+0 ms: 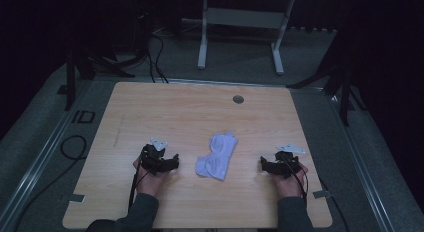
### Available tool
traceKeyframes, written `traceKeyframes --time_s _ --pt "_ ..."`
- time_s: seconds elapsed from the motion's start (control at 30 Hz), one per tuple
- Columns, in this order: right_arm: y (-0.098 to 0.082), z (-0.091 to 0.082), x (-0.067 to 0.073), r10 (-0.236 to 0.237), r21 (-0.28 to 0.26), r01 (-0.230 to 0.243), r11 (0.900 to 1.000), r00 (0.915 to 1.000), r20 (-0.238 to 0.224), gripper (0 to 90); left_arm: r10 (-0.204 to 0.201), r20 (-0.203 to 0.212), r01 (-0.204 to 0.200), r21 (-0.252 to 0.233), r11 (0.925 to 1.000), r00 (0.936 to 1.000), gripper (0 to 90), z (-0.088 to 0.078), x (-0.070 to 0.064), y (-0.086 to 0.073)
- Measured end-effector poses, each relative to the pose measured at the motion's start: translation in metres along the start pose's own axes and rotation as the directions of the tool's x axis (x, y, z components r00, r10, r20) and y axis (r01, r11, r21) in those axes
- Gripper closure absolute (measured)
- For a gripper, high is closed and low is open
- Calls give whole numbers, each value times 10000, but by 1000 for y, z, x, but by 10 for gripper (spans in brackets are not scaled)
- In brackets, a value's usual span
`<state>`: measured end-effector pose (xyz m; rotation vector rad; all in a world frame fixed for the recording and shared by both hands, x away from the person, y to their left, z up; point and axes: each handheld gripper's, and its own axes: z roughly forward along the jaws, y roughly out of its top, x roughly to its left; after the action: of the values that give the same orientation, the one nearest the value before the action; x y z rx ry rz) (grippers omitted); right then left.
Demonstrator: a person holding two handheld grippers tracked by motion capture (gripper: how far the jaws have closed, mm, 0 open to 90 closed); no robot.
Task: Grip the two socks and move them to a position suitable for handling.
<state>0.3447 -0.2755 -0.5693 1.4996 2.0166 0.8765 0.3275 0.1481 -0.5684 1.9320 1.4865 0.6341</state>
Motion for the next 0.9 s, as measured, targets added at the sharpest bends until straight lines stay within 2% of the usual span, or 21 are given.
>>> traceKeyframes --time_s 0.13,0.23,0.53,0.63,0.8,0.9 --pt "0 0 0 21 -3 -21 10000 10000 19 148 -12 -1 12 0 10000 10000 170 0 0 0" --pt "1 -1 3 40 -25 -40 10000 10000 29 214 -10 -2 10 1 10000 10000 170 0 0 0" --pt "3 -3 5 -133 97 134 9999 9998 -146 298 -58 -53 57 -19 10000 10000 173 0 0 0" --pt "3 -4 7 -213 71 214 9997 9995 -226 397 -84 -80 84 -24 10000 9999 174 1 -1 0" --pt "3 -6 11 -324 27 325 9995 9991 -281 481 -82 -87 82 -30 10000 9999 173 1 -1 1" --pt "3 -8 13 -493 -57 491 9988 9976 -481 624 -100 -102 100 -12 9999 9999 174 1 -1 1"
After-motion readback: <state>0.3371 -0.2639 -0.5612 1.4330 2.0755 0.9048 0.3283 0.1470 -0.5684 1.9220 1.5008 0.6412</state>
